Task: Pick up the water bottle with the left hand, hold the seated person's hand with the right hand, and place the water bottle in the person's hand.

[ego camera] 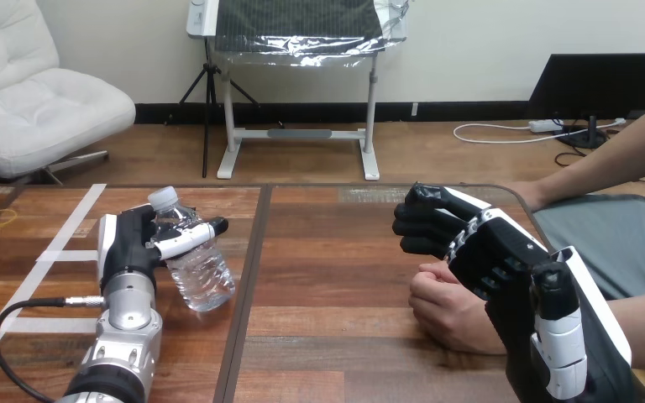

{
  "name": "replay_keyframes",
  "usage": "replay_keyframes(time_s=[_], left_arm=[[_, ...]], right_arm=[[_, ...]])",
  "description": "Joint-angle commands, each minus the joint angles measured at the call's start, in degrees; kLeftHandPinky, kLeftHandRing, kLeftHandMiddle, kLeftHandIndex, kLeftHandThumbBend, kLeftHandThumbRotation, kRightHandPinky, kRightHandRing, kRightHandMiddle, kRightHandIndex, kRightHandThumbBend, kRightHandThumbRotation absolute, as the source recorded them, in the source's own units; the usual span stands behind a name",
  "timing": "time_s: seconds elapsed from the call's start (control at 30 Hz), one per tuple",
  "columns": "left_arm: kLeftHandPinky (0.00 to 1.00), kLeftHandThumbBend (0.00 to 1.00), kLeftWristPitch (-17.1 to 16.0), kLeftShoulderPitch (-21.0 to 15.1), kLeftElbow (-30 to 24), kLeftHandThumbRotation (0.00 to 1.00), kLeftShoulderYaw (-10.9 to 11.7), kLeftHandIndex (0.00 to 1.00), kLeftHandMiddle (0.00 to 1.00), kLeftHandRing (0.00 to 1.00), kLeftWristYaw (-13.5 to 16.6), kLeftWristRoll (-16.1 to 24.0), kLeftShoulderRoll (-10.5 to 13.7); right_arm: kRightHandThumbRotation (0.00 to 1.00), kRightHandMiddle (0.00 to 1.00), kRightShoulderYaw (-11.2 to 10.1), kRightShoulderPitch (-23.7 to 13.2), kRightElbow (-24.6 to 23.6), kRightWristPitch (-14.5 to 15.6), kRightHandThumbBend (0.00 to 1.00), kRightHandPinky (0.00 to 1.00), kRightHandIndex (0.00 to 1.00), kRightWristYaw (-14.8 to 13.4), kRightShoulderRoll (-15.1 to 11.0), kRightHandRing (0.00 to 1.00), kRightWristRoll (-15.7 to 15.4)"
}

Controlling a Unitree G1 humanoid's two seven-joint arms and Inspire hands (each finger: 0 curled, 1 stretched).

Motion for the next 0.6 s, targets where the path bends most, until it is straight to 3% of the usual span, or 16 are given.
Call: replay_keyframes(time_s=[0.0,0.57], left_arm=[[0.32,0.67,-2.55,-3.58,-2.52,0.00,-0.88,0.46,0.42,0.37,0.08,0.63,0.29],[0.31,0.69,-5.12,-1.43,-5.70,0.00,-1.86,0.44,0.42,0.36,1.07,0.77,0.00]], right_arm=[[1.00,0.79,-0.79,-2.15,-2.43,-0.26,0.77,0.78,0.80,0.00,-0.12,0.79,1.11],[1.00,0.79,-1.26,-2.61,-1.16,-1.51,0.75,0.77,0.81,-0.20,0.05,0.79,-0.27]])
